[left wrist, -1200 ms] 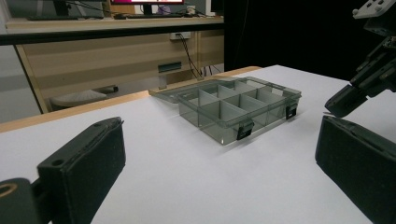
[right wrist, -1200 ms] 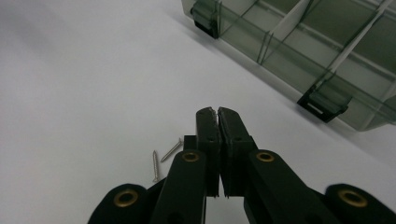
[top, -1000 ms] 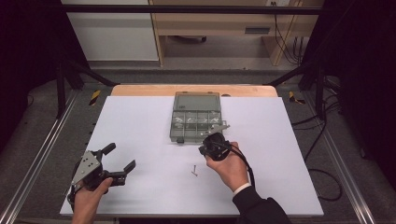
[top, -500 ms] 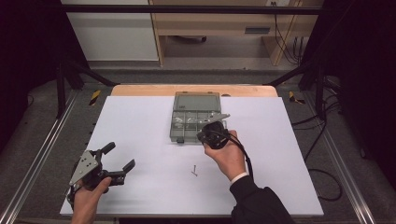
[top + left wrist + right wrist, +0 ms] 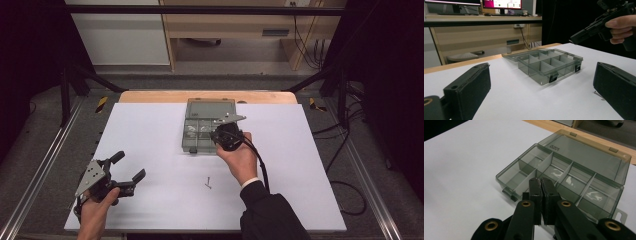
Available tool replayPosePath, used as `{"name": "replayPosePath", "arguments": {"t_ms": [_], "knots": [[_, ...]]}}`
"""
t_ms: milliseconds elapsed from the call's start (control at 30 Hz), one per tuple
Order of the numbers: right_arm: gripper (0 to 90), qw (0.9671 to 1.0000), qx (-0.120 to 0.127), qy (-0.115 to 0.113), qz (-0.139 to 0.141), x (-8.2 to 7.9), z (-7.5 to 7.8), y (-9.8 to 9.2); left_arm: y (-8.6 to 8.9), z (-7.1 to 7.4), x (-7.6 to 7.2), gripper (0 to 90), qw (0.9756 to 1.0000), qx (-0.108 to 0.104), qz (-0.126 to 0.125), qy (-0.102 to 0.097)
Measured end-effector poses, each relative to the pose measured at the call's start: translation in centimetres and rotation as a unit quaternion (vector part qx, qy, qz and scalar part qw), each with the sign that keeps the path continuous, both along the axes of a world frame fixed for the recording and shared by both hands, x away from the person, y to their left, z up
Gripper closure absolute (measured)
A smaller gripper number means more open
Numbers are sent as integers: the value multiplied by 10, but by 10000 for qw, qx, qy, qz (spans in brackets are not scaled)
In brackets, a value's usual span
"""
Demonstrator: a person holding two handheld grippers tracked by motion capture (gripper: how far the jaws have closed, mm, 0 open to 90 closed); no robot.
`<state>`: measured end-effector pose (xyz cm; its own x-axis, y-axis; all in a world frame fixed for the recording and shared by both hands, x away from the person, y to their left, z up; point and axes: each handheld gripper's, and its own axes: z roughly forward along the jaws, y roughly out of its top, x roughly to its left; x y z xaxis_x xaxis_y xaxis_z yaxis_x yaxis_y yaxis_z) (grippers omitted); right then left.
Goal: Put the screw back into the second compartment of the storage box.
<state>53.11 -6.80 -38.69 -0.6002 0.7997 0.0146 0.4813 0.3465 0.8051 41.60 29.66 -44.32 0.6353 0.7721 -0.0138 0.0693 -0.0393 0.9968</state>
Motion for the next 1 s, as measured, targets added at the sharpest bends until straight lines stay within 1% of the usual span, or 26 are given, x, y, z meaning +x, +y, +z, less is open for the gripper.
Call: {"name": "replayPosePath", "arguments": {"t_ms": [33, 133, 167, 267, 333, 467, 600, 633, 667, 733, 767, 800, 833, 867, 900, 1000], "knots": [[881, 10000, 16, 3, -37, 1, 0, 0, 0, 0, 0, 11, 10000, -7, 3, 0], [881, 10000, 23, -80, -53, 4, 1, -1, 0, 0, 0, 11, 10000, 13, -15, -5], [881, 9999, 50, -85, -91, 6, 2, 0, -1, 0, 0, 11, 10000, -11, -13, -6], [881, 9998, 112, -147, -119, 10, 3, 0, -2, 0, 0, 11, 10000, 45, -38, -14], [881, 9996, 123, -211, -132, 14, 3, 1, -3, 0, 0, 11, 10000, 19, -43, -30], [881, 9994, 78, -293, -158, 23, 1, 5, -2, 0, 0, 11, 10000, 5, -61, -16], [881, 9987, 138, -415, -276, 34, -3, 9, -2, 0, 0, 11, 10000, -7, -66, -18], [881, 9987, 138, -415, -276, 34, -3, 9, -2, 0, 0, 11, 10000, 6, -71, -18], [881, 9985, 93, -475, -273, 37, -4, 10, -3, 0, 0, 11, 10000, 2, -74, -22], [881, 9984, 78, -478, -308, 41, -7, 14, -3, 1, -1, 12, 10000, 11, -84, -32], [881, 9984, 64, -475, -301, 43, -10, 16, -3, 1, -1, 12, 10000, 20, -79, -32], [881, 9984, 31, -464, -315, 47, -16, 19, -3, 0, -1, 12, 10000, 20, -78, -31], [881, 9984, 31, -464, -315, 47, -16, 19, -3, 0, -1, 12, 10000, 17, -76, -29], [881, 9983, 6, -488, -305, 52, -23, 20, -2, 0, -1, 12, 10000, 7, -61, -34], [881, 9983, 6, -488, -305, 52, -23, 20, -2, 1, -1, 12, 10000, 9, -65, -27], [880, 9981, -74, -530, -311, 61, -32, 24, -2, 1, -2, 12, 10000, -1, -59, -43]]}}
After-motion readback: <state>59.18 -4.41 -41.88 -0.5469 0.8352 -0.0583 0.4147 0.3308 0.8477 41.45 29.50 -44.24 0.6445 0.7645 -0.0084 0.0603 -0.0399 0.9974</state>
